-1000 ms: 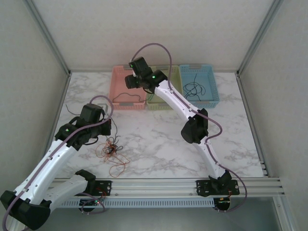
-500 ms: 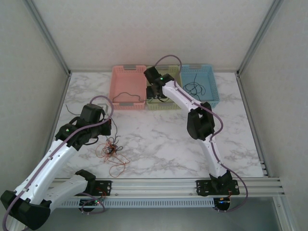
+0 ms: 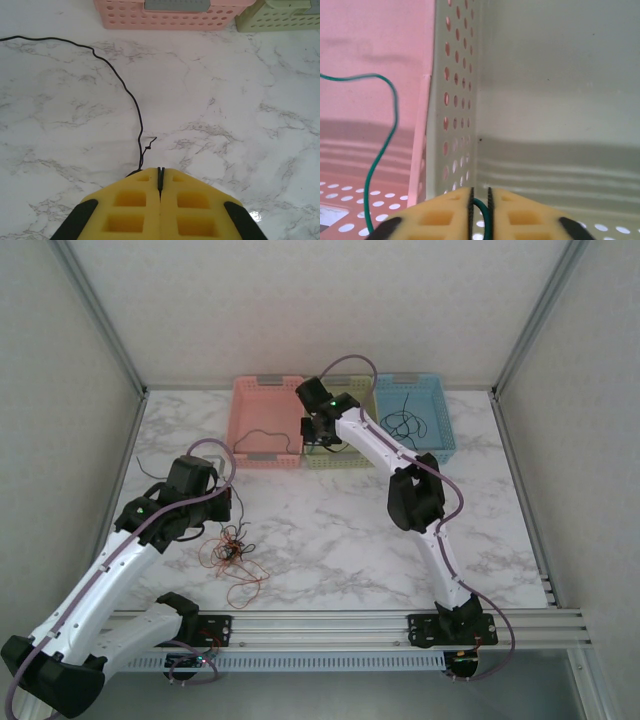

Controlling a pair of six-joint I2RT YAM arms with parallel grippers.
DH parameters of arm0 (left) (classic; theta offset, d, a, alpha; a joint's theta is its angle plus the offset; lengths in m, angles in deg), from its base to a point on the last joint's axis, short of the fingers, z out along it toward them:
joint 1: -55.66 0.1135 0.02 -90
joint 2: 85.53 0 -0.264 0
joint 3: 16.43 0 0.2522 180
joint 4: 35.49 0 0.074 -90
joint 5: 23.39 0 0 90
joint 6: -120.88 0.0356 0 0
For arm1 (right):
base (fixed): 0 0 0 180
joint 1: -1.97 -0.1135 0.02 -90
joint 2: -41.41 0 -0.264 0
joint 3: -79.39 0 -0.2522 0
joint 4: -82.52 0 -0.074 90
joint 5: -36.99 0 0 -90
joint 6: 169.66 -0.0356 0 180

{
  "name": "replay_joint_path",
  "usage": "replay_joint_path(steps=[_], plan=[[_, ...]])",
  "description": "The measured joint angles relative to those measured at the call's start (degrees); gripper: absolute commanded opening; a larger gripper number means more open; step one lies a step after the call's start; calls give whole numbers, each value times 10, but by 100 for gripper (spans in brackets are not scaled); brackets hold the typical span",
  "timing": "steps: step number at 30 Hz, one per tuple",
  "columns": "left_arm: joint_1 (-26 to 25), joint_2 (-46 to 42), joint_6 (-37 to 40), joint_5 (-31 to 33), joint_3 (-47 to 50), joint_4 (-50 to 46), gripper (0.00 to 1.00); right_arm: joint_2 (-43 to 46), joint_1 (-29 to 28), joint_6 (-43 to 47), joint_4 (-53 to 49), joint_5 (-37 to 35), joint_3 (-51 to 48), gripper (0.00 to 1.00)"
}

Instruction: Untangle the cables

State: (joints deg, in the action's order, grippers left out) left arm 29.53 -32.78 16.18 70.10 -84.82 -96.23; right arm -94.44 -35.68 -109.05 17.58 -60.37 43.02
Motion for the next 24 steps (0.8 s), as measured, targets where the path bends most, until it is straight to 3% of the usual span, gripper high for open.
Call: replay_joint_path(steps=[1,11,20,24], plan=[[0,0,0,0,0,0,0,0,0,-2,0,1,0,0],[0,0,0,0,0,0,0,30,-5,6,7,-7,14,0],[0,0,0,0,0,0,0,-16,-38,74,8,-23,181,0],[0,0,0,0,0,0,0,-52,-45,98,17,-25,203,0]])
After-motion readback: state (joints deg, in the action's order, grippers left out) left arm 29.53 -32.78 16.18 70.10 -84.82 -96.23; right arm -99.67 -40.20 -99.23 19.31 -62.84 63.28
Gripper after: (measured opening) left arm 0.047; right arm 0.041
